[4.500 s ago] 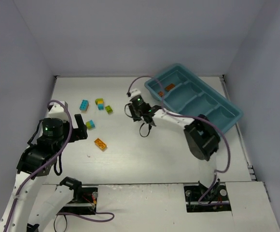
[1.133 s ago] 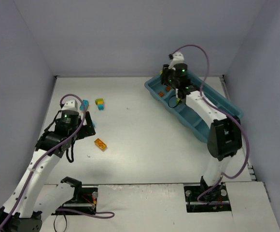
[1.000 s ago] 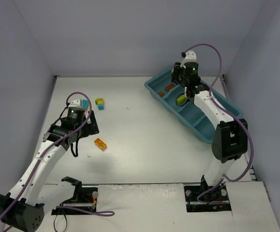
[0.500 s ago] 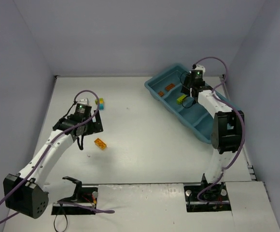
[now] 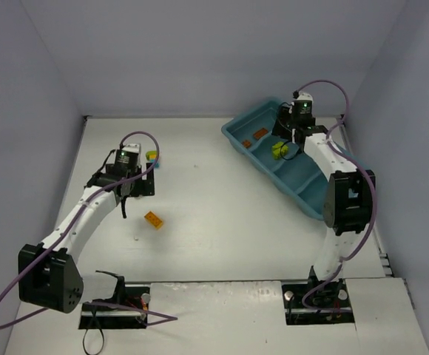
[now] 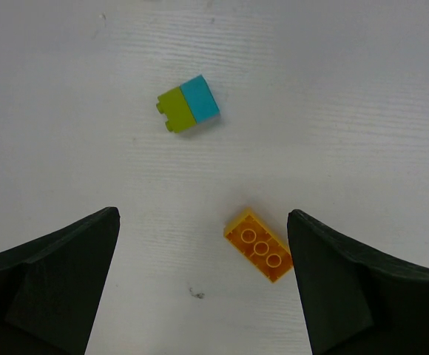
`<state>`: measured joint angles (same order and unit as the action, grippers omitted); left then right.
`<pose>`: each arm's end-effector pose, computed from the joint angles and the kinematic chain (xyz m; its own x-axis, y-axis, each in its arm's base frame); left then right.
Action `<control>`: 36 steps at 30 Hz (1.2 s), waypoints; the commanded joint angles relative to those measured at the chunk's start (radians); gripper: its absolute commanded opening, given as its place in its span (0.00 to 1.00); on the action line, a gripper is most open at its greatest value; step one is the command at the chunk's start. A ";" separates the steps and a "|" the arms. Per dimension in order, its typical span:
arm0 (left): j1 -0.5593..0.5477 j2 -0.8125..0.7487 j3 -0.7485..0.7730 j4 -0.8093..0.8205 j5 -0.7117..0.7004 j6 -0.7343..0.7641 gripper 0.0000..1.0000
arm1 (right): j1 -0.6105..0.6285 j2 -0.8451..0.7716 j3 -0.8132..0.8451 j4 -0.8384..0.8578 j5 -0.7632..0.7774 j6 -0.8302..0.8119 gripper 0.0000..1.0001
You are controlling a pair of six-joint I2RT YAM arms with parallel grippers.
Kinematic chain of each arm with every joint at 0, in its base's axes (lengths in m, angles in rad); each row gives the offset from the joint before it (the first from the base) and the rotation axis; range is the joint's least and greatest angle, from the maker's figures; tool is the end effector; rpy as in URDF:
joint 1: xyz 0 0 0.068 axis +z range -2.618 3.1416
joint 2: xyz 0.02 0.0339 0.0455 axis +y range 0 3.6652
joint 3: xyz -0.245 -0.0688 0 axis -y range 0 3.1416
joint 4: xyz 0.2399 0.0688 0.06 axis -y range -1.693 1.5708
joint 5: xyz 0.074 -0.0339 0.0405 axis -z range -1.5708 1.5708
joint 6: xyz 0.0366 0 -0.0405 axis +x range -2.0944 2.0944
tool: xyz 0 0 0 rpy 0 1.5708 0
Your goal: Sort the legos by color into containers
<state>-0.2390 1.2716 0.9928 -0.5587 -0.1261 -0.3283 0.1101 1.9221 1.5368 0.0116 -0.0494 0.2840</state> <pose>0.2622 -0.0592 0.2573 -0.7327 -0.1507 -0.6637 -0.0879 0.9880 -0.1274 0.4492 0.0515 0.2686 -0.3919 0.2382 -0.8886 -0.0475 0.9594 0.2782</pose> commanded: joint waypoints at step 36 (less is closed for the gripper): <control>0.141 0.468 0.233 0.140 0.289 0.606 0.62 | 0.192 -0.592 -0.454 0.005 -0.279 0.030 0.50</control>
<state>-0.0834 1.7378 1.1721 -0.3790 0.1745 0.2169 0.3012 1.3705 1.0771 -0.0280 -0.3046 0.3145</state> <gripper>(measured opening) 0.619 0.499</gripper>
